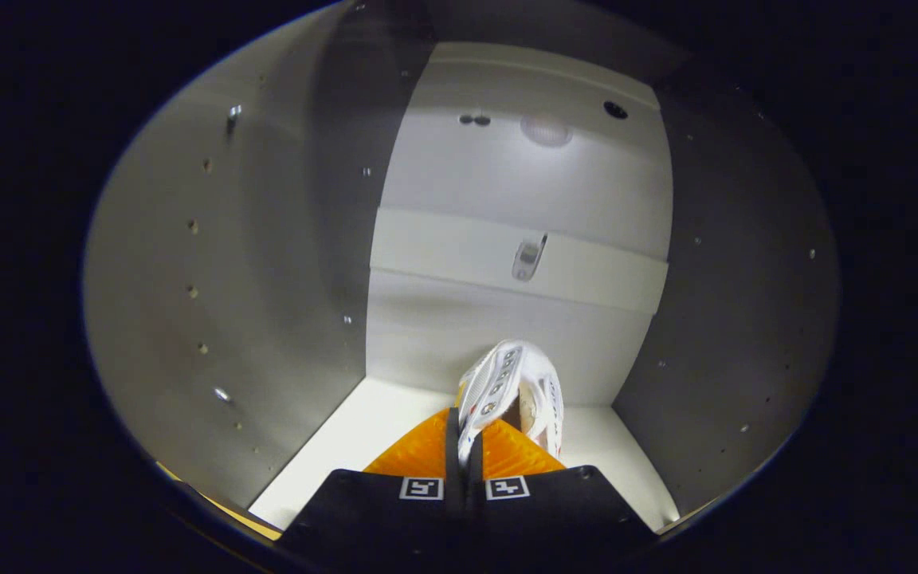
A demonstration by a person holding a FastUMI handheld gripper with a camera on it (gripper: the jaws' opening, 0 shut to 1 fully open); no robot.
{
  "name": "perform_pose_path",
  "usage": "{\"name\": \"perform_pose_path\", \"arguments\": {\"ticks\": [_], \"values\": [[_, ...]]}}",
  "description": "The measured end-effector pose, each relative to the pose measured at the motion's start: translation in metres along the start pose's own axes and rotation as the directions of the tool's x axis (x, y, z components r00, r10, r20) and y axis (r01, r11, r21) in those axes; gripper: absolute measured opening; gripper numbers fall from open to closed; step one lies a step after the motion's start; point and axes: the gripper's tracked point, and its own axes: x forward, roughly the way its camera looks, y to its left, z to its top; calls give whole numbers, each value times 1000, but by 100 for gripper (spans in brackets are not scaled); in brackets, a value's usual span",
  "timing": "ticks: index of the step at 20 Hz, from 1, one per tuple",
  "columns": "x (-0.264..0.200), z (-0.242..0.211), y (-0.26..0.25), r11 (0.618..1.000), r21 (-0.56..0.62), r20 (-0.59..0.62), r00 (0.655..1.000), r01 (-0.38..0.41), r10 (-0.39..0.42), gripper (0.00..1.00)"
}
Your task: Open the shoe cabinet door, grab the shoes and put them into the shoe cabinet, then close the shoe cabinet door.
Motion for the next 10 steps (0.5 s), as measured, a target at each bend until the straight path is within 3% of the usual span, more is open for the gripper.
{"name": "perform_pose_path", "arguments": {"ticks": [4, 7, 10], "values": [[14, -16, 2, 995, 103, -78, 997, 21, -13, 5], [11, -24, 9, 985, 173, -129, 992, 22, 1, 12], [-11, -6, 9, 984, 178, -83, 996, 25, -11, 26]]}}
